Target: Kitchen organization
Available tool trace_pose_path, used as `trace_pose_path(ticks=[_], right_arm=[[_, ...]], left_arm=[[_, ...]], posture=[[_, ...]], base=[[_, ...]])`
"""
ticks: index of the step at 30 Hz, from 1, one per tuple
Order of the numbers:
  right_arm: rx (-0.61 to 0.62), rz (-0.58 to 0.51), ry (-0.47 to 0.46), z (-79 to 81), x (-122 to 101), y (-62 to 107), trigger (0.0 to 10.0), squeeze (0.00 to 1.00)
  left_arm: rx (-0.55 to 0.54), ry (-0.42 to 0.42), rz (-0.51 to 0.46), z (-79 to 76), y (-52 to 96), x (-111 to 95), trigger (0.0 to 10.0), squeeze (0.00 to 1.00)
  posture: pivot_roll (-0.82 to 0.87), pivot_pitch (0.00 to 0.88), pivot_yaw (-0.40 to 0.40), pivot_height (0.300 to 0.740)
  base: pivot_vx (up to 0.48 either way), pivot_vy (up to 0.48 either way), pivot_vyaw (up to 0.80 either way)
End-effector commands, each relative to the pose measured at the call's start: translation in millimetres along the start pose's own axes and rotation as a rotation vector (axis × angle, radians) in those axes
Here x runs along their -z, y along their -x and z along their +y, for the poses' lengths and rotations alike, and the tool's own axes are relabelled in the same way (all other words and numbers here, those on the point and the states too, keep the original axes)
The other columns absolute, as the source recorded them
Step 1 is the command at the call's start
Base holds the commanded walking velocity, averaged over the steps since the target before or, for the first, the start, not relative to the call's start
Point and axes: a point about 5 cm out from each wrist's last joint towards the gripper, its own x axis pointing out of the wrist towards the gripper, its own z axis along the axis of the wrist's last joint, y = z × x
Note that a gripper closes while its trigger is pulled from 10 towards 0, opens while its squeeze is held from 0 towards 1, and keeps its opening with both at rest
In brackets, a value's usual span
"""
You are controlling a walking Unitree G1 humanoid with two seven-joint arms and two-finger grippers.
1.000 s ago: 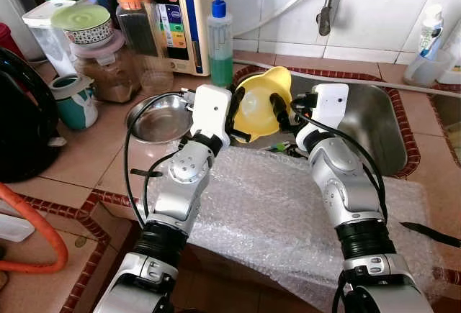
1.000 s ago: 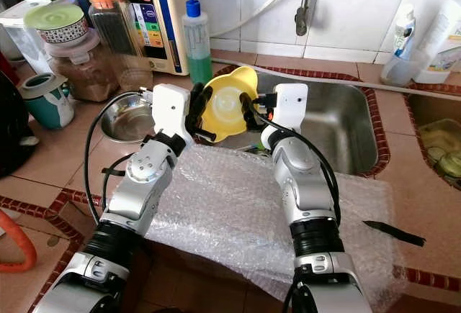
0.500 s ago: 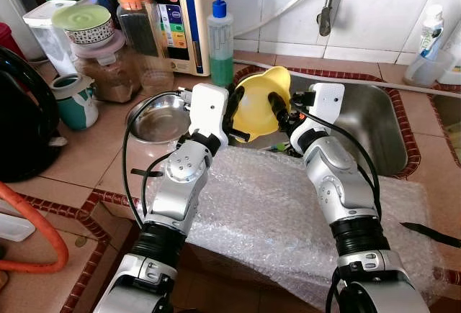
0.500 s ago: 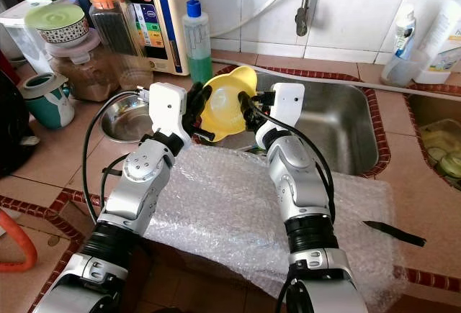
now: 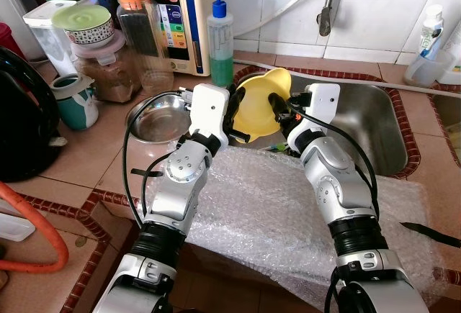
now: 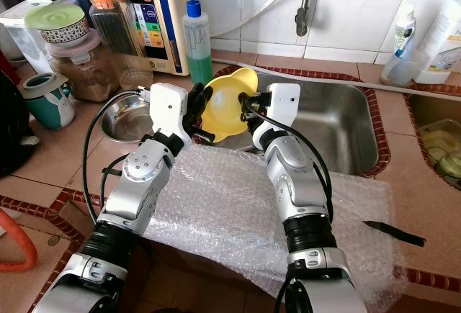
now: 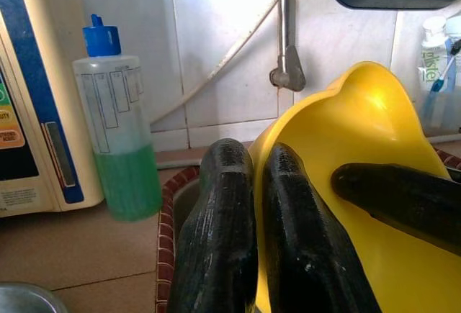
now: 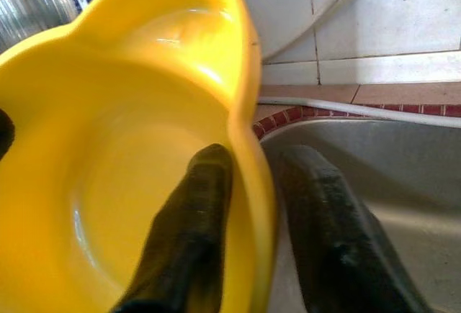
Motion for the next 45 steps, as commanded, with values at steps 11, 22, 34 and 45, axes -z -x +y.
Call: trace_pose_path(ticks=[11,22,34,45], right_arm=[[0.094,0.044,-0.032,-16.6,9,2.7,0.0,0.0],[0.126,0.034,-0.038,-20.7,7,2.0,0.0,0.0],[0.218,0.007,-0.023,-33.3,3,-1.0,0.0,0.0],[0.329,0.011,0.138,-63.4,-1,-5.5,0.0,0.0]], left_arm=[[0.05,0.005,-0.085,-5.6,-2.9,-19,10.0,0.0],[0.05,0.032,-0.072,-4.8,-2.0,-18,10.0,0.0],[0.057,0.094,-0.083,-5.4,-1.6,-20,10.0,1.0],[0.167,0.192,-0.051,-20.7,5.2,-19,10.0,1.0]], posture=[[0.09,0.02,0.099,0.74],[0.09,0.022,0.099,0.74],[0.09,0.022,0.099,0.74],[0.11,0.02,0.088,0.74]], base=[[0.0,0.0,0.0],[0.0,0.0,0.0],[0.0,0.0,0.0],[0.0,0.0,0.0]])
